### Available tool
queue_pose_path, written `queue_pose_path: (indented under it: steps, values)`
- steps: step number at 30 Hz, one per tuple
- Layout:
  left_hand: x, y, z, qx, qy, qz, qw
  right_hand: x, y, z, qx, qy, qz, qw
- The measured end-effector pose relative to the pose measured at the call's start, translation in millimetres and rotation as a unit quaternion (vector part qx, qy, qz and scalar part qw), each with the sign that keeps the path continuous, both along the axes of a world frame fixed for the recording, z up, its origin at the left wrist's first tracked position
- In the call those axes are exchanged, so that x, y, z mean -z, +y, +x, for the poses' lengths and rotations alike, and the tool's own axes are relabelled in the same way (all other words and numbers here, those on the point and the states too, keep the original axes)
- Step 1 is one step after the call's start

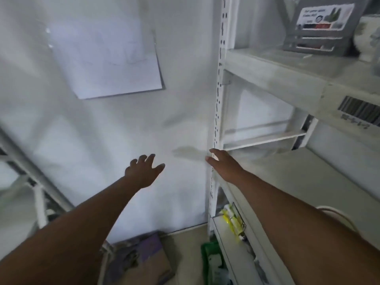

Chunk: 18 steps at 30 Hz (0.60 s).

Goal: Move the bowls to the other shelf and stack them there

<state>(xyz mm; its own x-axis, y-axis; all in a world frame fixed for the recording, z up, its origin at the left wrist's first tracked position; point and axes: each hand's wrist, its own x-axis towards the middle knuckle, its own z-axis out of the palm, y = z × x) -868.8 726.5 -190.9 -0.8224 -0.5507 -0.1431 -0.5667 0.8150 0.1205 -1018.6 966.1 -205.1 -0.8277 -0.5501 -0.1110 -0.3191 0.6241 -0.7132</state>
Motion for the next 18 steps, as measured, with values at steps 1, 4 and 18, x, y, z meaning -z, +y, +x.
queue_pose_path:
  steps: [1, 4, 18]
  values:
    - [-3.1, -4.6, 15.8, -0.027, 0.003, 0.0, 1.0, -0.6, -13.6, 7.5, -0.022, -0.006, 0.005, 1.0]
    - [-7.2, -27.5, 60.6, -0.1, 0.032, 0.007, 0.994, -4.0, -53.0, 34.5, -0.078, -0.013, 0.015, 0.997]
    - [-26.7, -67.1, 268.4, -0.292, 0.035, 0.021, 0.955, -21.1, -214.7, 212.0, -0.333, -0.004, 0.02, 0.943]
